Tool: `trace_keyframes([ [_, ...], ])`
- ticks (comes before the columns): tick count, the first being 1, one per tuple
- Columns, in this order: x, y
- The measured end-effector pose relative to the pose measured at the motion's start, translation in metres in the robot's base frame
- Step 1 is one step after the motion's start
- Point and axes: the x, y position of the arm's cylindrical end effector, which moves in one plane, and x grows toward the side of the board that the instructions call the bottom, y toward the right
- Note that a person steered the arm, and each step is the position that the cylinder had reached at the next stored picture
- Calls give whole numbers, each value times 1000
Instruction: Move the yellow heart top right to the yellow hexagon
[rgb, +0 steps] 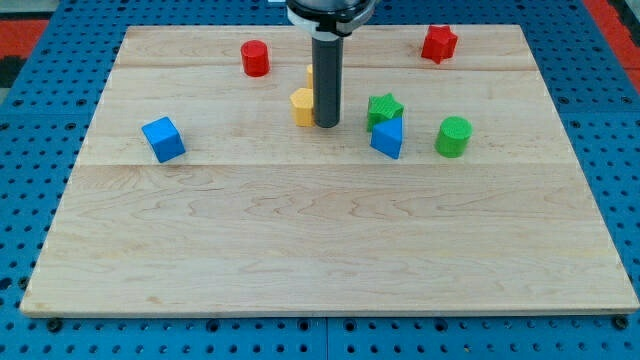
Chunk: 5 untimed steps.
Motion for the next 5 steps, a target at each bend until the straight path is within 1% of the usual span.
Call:
trace_keyframes([
  [1,-4,-27],
  [2,22,-28],
  [3,12,-44],
  [4,-31,-20],
  [5,-44,27],
])
